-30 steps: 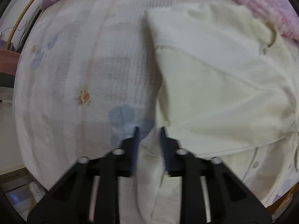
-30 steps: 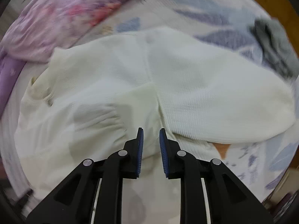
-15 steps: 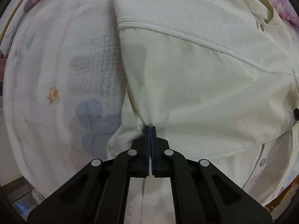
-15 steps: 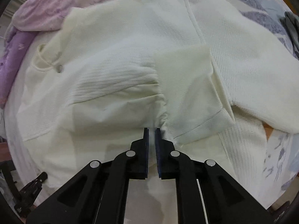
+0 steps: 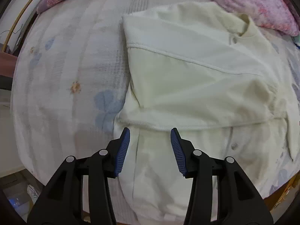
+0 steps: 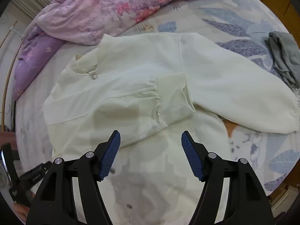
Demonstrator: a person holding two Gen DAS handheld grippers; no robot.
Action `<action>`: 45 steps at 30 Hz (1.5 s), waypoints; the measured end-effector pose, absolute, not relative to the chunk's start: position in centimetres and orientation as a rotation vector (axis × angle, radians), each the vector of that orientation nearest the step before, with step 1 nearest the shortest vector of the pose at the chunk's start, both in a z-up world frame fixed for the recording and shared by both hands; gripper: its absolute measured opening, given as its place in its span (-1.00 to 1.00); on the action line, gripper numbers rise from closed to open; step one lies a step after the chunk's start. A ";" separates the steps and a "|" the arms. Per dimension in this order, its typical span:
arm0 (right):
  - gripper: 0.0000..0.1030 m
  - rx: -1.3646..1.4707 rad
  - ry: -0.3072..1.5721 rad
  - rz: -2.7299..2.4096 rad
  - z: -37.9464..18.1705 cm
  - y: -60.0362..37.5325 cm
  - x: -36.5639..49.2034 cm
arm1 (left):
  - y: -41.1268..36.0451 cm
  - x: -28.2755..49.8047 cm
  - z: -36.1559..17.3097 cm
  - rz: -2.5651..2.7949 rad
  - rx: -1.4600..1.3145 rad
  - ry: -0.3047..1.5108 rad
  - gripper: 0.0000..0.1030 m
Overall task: Fold large clothes
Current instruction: 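Open both grippers and lift them away from the jacket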
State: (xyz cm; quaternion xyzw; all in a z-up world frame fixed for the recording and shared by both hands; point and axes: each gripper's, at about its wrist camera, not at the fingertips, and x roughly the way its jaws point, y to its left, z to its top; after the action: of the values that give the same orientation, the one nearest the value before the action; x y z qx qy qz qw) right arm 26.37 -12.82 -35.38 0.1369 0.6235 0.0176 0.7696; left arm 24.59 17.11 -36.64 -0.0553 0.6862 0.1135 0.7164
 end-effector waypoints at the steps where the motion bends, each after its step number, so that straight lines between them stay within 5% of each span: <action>1: 0.26 0.292 1.350 0.043 -34.7 -13.0 25.7 | 16.8 23.2 -35.7 0.254 -0.115 1.511 -0.11; 25: 0.32 0.256 1.089 0.033 -14.3 -16.4 6.8 | 13.7 6.5 -15.7 0.120 -0.091 1.264 -0.10; 45: 0.41 0.288 0.908 0.018 -8.1 -27.3 -2.9 | 4.3 -0.6 -6.7 0.132 -0.013 1.094 -0.10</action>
State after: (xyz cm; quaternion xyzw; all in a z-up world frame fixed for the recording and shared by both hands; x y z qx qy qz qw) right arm -2.90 -27.31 -8.10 0.1386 0.4368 0.0088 0.8888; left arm -0.61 4.29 -6.69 -0.0062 0.5196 0.0626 0.8521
